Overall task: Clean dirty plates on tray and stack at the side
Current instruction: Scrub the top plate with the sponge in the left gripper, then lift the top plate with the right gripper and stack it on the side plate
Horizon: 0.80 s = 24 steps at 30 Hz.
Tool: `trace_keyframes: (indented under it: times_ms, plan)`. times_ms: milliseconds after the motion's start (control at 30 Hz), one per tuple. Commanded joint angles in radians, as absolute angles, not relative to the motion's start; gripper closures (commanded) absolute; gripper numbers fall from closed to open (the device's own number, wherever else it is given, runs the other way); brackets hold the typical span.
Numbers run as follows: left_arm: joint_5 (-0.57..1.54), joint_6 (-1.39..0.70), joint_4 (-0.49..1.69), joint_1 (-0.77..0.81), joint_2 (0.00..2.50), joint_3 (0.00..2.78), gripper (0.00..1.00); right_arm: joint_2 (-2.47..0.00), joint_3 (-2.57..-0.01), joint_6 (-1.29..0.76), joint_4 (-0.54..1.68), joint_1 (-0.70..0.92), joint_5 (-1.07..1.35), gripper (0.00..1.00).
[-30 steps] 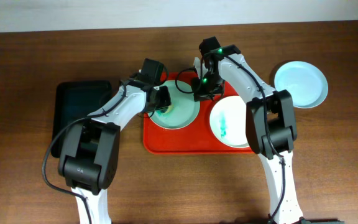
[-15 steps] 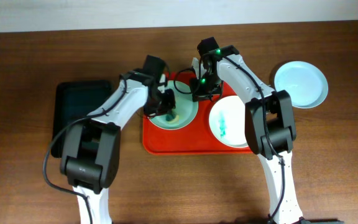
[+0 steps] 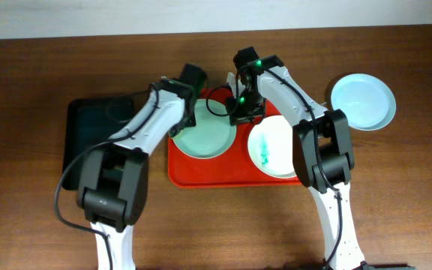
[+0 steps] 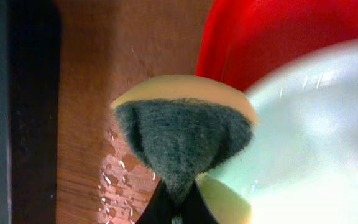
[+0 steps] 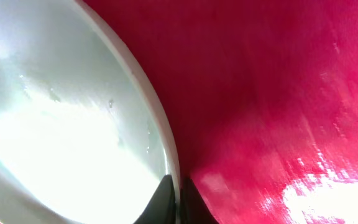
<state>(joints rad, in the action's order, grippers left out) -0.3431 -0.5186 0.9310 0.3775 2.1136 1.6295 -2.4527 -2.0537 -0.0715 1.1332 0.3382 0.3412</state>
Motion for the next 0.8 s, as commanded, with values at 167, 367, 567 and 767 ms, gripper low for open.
trace_keyframes:
  times_ms: [167,367,567,767]
  plan:
    - [-0.096,-0.549,1.085,0.117,1.916,1.692,1.0,-2.335,-2.167,-0.035,1.258,0.42,-0.218,0.96]
    - [-0.1,-0.523,1.104,-0.078,1.916,1.642,1.0,-2.242,-2.201,-0.034,1.277,0.642,-0.88,0.96]
    - [-0.047,-0.523,1.089,-0.139,1.916,1.633,1.0,-2.241,-2.201,-0.033,1.275,0.831,-1.493,0.96]
    - [-0.047,-0.523,1.086,-0.139,1.916,1.633,1.0,-2.241,-2.202,0.071,1.24,0.881,-1.481,0.96]
